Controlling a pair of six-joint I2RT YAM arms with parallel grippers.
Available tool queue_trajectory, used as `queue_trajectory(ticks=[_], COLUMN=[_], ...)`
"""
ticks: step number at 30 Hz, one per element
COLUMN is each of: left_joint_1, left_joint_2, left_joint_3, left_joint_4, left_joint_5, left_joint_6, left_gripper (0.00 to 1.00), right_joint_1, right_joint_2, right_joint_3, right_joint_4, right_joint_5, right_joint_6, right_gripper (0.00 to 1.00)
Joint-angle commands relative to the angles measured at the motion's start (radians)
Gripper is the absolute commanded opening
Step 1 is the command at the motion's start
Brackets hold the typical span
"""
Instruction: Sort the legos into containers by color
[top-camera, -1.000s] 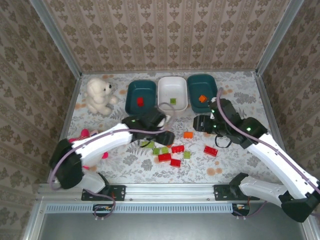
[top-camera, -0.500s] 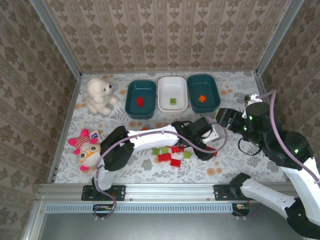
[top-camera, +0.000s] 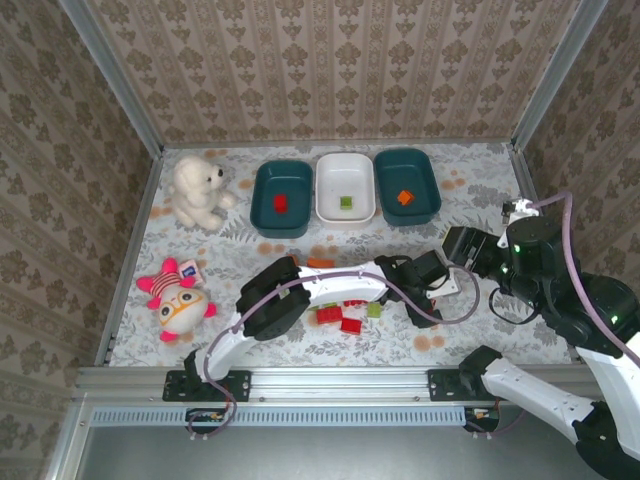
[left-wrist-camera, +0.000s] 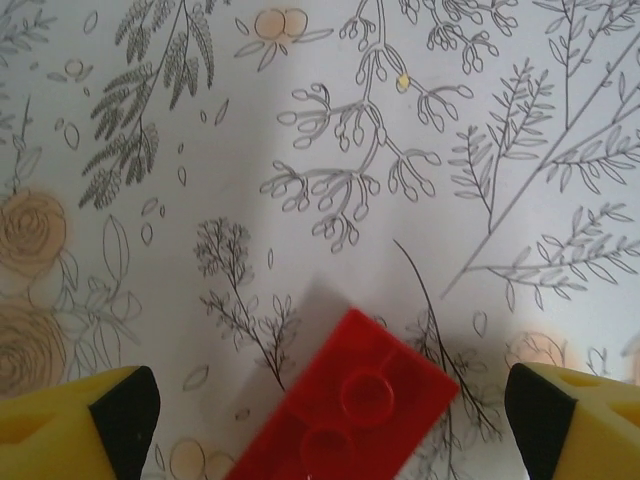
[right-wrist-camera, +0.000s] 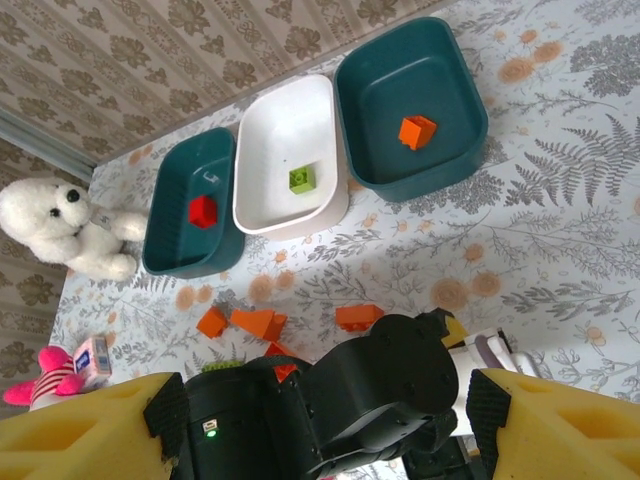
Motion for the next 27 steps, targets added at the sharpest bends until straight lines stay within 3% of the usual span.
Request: queue_trajectory(ticks=[1,9,18,21,23,27], left_joint_1=[-0.008,-0.007,0.009,0.013,0.020,0.042], left_joint_2=[0.031,0.024,0.016,0.005,-0.010,-0.055], left_joint_3=[0.034,-0.009,-0.022,-0.025,-0.026,-0.007], left_joint_4=[0.010,-0.006,-0.013,-0.015,-0.021,-0.047], left_joint_5=[-0.026,-0.016,0.002,-0.008,-0.019,-0.055], left_joint_6=[0.054,0.045,0.027,0.016,0.006,-0.031], left_gripper=[0.92,0.79,0.41,0.35,0.25,0.23], right_joint_1=[-0.006,-0.016,-0.078,-0.104,-0.119,-0.137], right_joint_2=[0.000,0.027,0.053,0.061,0.066,0.084], right_joint_3=[0.017,0.008,0.004,0.004,0.004,0.011], right_joint_4=[-0.038,-0.014,0.017,0.025,0.032,0.048], right_joint_5=[-0.006,-0.017,-0.076,-0.104,-0.120,-0.143], right_joint_6=[-0.003,-0.023,-0.045,-0.053,-0.059,-0.076], right_gripper=[0.77,0.77,0.77,0.76,0.76,0.76])
